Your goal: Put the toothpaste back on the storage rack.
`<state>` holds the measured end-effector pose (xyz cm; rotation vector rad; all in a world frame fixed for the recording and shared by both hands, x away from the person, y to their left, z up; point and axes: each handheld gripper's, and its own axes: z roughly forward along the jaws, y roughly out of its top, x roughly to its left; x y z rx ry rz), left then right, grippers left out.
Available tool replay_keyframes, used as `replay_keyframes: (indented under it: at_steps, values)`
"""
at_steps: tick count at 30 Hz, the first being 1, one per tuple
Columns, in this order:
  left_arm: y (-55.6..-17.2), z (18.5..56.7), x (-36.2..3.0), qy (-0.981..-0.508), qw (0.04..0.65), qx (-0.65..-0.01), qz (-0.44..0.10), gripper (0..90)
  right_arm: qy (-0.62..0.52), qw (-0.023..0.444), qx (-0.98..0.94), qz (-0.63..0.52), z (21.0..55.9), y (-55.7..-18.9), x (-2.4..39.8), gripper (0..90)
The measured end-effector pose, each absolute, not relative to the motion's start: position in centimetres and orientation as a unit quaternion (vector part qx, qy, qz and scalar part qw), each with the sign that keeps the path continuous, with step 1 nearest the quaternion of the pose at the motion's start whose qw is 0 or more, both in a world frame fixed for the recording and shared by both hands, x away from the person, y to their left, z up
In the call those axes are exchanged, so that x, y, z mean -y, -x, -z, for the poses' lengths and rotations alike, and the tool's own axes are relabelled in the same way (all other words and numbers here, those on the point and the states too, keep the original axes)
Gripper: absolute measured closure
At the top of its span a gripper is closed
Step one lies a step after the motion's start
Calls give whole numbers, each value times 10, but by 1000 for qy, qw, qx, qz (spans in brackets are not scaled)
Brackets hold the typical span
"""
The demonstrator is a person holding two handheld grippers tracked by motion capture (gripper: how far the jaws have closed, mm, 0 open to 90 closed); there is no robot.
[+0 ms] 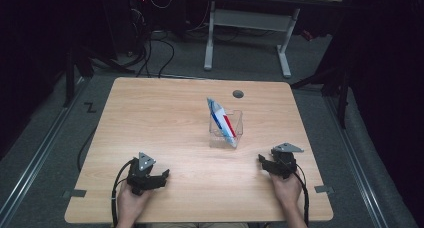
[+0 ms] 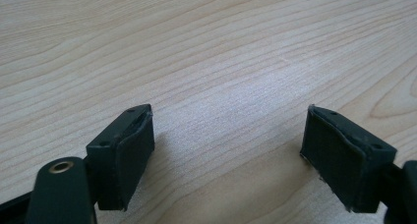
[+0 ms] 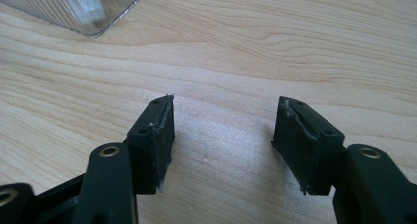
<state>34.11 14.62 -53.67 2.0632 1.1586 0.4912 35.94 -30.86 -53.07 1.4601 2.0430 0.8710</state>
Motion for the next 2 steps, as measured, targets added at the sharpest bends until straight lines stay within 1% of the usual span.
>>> replay_keyframes:
  at_steps: [2]
  values:
    - [-341,537,-146,-798,355,-448,-190,203,-533,239,-746,-318,531,-359,309,407]
